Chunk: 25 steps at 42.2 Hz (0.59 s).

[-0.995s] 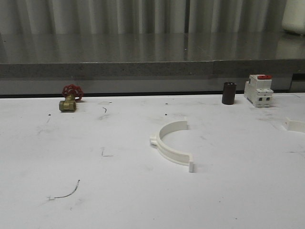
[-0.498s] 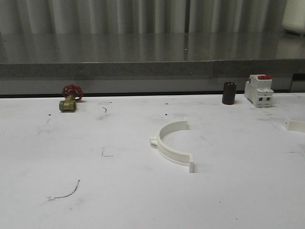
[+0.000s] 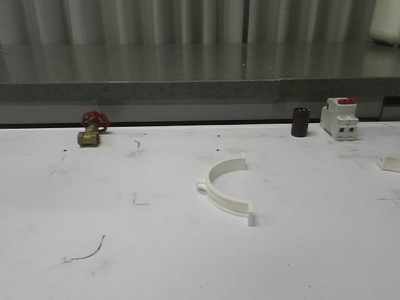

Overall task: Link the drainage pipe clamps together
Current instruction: 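Carry the clamp half with the right gripper and press it against the first half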

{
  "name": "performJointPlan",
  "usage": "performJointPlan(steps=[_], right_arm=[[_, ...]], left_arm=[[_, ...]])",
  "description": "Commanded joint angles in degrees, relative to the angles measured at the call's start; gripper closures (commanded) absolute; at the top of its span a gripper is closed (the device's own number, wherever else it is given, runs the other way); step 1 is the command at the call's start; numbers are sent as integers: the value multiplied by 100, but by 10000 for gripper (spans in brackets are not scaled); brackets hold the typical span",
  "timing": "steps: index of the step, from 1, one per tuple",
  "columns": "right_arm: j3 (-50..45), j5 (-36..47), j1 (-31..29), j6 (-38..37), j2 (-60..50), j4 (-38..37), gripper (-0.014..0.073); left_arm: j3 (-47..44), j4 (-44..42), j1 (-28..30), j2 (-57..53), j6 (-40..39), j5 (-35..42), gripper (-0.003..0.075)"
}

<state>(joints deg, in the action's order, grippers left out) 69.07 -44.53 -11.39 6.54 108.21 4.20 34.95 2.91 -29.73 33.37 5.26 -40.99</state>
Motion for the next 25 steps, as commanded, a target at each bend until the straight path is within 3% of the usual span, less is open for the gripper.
performJointPlan(steps=[1, 15, 25], right_arm=[[150, -16, 31, 77, -251, -169, 418], [459, -674, 679, 45, -435, -57, 418], [1122, -1255, 1678, -1085, -435, 39, 418]], left_arm=[[158, 38, 11, 9, -12, 384, 377], [158, 38, 11, 9, -12, 384, 377], [158, 38, 11, 9, -12, 384, 377]])
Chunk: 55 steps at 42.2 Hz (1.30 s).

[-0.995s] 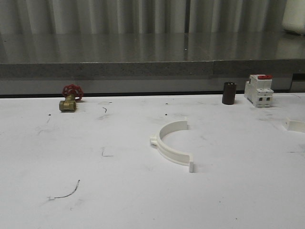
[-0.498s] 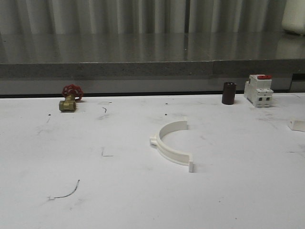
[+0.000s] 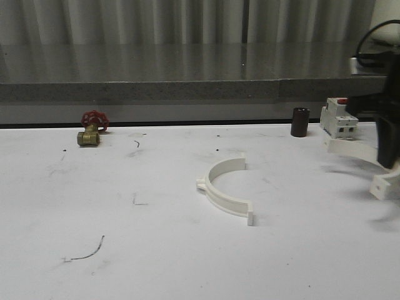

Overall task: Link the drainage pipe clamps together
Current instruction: 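Carry the clamp half with the right gripper and press it against the first half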

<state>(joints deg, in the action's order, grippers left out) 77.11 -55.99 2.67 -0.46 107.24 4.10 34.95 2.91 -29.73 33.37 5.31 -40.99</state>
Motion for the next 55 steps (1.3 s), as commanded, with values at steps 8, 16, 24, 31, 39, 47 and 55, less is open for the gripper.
performJointPlan(steps=[8, 16, 24, 31, 39, 47, 55], right_arm=[[597, -58, 975, -1246, -338, 62, 418], [612, 211, 1390, -1779, -292, 62, 418], [612, 281, 1514, -1913, -104, 62, 418], [612, 289, 1514, -1932, 118, 62, 418], [606, 326, 1507, -1937, 264, 62, 418], [606, 432, 1507, -2005, 278, 50, 418], [606, 412, 1507, -2102, 386, -19, 418]], left_arm=[[158, 38, 11, 9, -17, 384, 377], [158, 38, 11, 9, -17, 384, 377], [158, 38, 11, 9, -17, 384, 377], [158, 38, 11, 9, -17, 384, 377], [158, 38, 11, 9, -17, 384, 377], [158, 38, 11, 9, -17, 384, 377], [158, 38, 11, 9, -17, 384, 377]])
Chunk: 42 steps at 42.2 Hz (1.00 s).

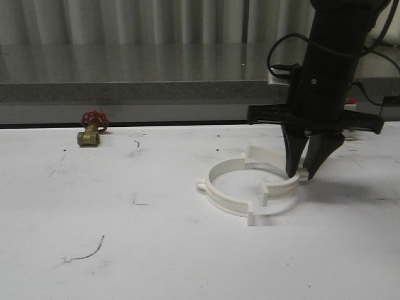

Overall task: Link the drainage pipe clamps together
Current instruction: 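Carry the clamp half with the right gripper and press it against the first half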

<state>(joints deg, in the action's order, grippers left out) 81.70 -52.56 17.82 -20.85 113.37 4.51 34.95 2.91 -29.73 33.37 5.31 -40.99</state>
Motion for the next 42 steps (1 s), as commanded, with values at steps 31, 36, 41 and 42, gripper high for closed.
performJointPlan(steps=[31, 36, 41, 42], right_arm=[[147, 105, 56, -62, -116, 79, 418], [147, 105, 56, -126, -116, 79, 418], [147, 124, 56, -224, -104, 79, 418], [147, 124, 56, -242, -94, 79, 418]], left_arm=[[158, 38, 11, 9, -17, 384, 377], [158, 38, 11, 9, -17, 384, 377], [158, 38, 11, 9, -17, 384, 377], [158, 38, 11, 9, -17, 384, 377]])
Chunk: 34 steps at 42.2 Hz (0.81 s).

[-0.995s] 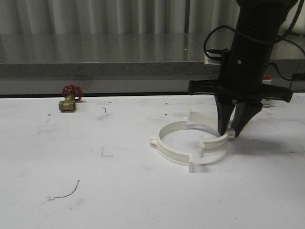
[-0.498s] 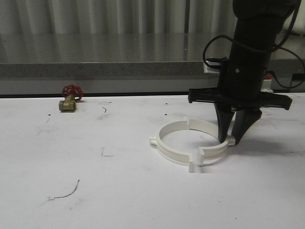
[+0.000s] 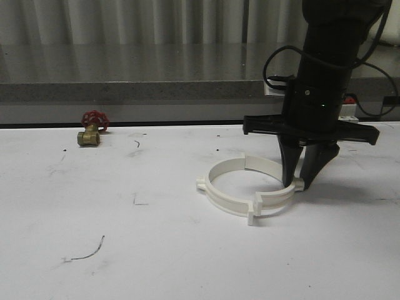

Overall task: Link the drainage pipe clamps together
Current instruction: 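Carry the clamp half with the right gripper and press it against the first half, then open the right gripper and lift it away from the joined ring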

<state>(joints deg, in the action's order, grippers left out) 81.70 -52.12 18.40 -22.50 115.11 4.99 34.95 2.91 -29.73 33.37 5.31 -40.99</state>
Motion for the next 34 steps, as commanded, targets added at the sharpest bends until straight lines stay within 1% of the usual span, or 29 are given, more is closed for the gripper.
performJointPlan(steps=[1, 21, 25, 29, 34], right_arm=[[147, 73, -1, -83, -255, 31, 418], [147, 47, -1, -90, -150, 26, 412], [147, 54, -1, -90, -150, 26, 370], [147, 54, -1, -90, -150, 32, 301], [147, 62, -1, -90, -178, 32, 279]], left_arm=[[158, 38, 11, 9, -17, 384, 377], [158, 38, 11, 9, -17, 384, 377], [158, 38, 11, 9, -17, 384, 377], [158, 38, 11, 9, -17, 384, 377], [158, 38, 11, 9, -17, 384, 377]])
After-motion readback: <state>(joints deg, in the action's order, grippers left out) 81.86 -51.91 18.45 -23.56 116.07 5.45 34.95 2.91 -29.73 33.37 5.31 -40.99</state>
